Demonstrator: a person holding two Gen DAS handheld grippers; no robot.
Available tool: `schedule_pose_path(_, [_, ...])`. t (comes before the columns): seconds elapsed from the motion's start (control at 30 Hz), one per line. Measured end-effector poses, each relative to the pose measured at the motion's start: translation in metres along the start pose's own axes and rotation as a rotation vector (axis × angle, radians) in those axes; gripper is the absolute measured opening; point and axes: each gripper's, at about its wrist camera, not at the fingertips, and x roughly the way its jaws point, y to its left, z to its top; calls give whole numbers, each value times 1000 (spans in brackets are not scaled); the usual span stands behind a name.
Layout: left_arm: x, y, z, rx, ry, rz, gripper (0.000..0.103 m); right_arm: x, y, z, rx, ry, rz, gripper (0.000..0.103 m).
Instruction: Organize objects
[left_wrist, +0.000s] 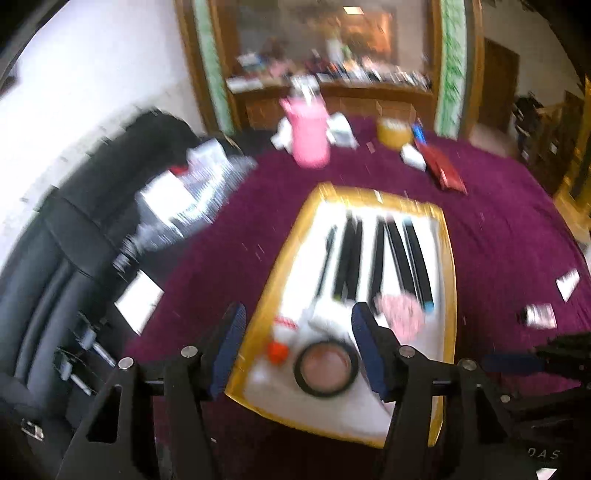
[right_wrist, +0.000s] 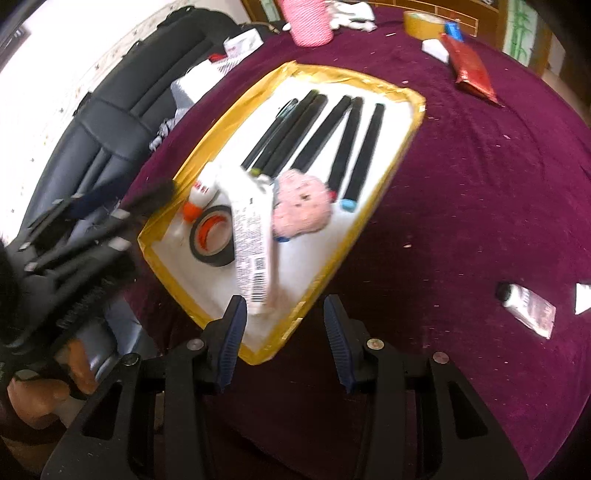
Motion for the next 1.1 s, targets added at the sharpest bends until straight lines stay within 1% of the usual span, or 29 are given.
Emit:
schedule_pose_path(0.03, [-11, 1, 4, -17, -47, 23, 61, -5, -4, -2, 1, -9, 2, 42])
schedule_pose_path(0.07, [-22, 2, 8, -39, -93, 35, 73, -7, -3, -1, -1, -18, 5, 42])
schedule_pose_path(0.1, [-28, 4, 11, -54, -117, 35, 84, -5, -2, 4, -4, -27, 7, 42])
schedule_pose_path(0.13, [-37, 5, 15, -73, -150, 26, 102, -8, -3, 5, -7, -36, 9, 42])
schedule_pose_path(0.2, [-57, 5, 21, -101, -244, 6, 102, -13, -5, 6, -13, -55, 12, 42])
schedule_pose_path(0.23, [-68, 3, 25, -98, -303, -2, 102, -15, -7, 7, -16, -63, 12, 42])
schedule_pose_path(0.27, [-74, 1, 27, -88, -326, 4, 102, -18, -8, 7, -20, -73, 12, 42])
schedule_pose_path(0.3, [-78, -3, 29, -78, -347, 23, 102, -20, -10, 8, -22, -78, 13, 42])
schedule_pose_path(0.37, [-88, -13, 33, -57, -399, 110, 102, -23, -11, 9, -31, -90, 12, 42])
schedule_pose_path(0.4, [-89, -17, 34, -48, -405, 123, 102, -22, -11, 10, -36, -94, 11, 42])
schedule_pose_path(0.43, [-89, -19, 34, -38, -397, 108, 102, -23, -11, 11, -43, -100, 11, 42])
schedule_pose_path(0.47, [-87, -21, 36, -31, -366, 65, 102, -23, -11, 11, -49, -103, 11, 42])
schedule_pose_path(0.53, [-82, -22, 36, -45, -310, 8, 102, -22, -11, 11, -57, -106, 10, 42])
schedule_pose_path(0.57, [-77, -22, 36, -58, -276, -9, 102, -22, -12, 11, -58, -106, 9, 42])
schedule_pose_path(0.7, [-54, -16, 34, -112, -164, -15, 102, -19, -18, 10, -55, -105, -4, 42])
schedule_pose_path(0.8, [-33, -12, 26, -154, -64, 3, 102, -15, -22, 8, -55, -90, -13, 42])
schedule_pose_path(0.83, [-25, -11, 22, -159, -22, 26, 102, -13, -21, 7, -61, -86, -23, 42])
schedule_pose_path(0.9, [-15, -15, 15, -131, 21, 66, 102, -10, -18, 6, -80, -82, -36, 42])
schedule_pose_path(1.0, [-12, -29, 0, -97, 54, 124, 102, -8, -11, 5, -114, -80, -42, 42])
schedule_pose_path(1.1, [-12, -32, -5, -87, 77, 129, 102, -5, -4, 5, -141, -76, -41, 42])
